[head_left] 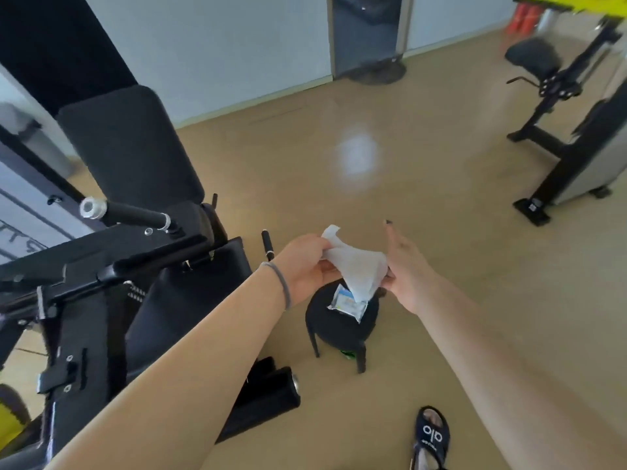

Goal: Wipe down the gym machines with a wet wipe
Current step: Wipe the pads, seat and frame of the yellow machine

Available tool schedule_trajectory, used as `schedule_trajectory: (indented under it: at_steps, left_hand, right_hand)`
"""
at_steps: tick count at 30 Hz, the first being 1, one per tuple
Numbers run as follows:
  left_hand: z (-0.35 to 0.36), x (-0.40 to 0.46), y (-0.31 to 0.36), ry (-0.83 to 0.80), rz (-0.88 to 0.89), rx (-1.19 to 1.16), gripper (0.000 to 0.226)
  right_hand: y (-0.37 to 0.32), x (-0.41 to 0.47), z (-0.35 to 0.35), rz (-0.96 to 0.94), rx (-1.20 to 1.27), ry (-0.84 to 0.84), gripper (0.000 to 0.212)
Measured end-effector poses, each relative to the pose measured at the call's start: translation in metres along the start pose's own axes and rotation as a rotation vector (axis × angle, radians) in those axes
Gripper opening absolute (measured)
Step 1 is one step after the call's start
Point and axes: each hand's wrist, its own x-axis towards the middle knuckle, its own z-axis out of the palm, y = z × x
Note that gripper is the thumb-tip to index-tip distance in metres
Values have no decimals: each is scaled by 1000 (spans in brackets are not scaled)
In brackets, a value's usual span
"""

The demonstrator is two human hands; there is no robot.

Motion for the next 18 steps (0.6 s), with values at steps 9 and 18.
schedule_trajectory:
  at_steps: [9, 18]
  left_hand:
    - [195, 102, 31, -205, -11, 301, 36]
    - [360, 191, 82, -315, 120, 581, 85]
  right_hand:
    - [-73, 58, -178, -209, 46, 233, 37]
    - [-179, 150, -324, -333, -102, 427, 33]
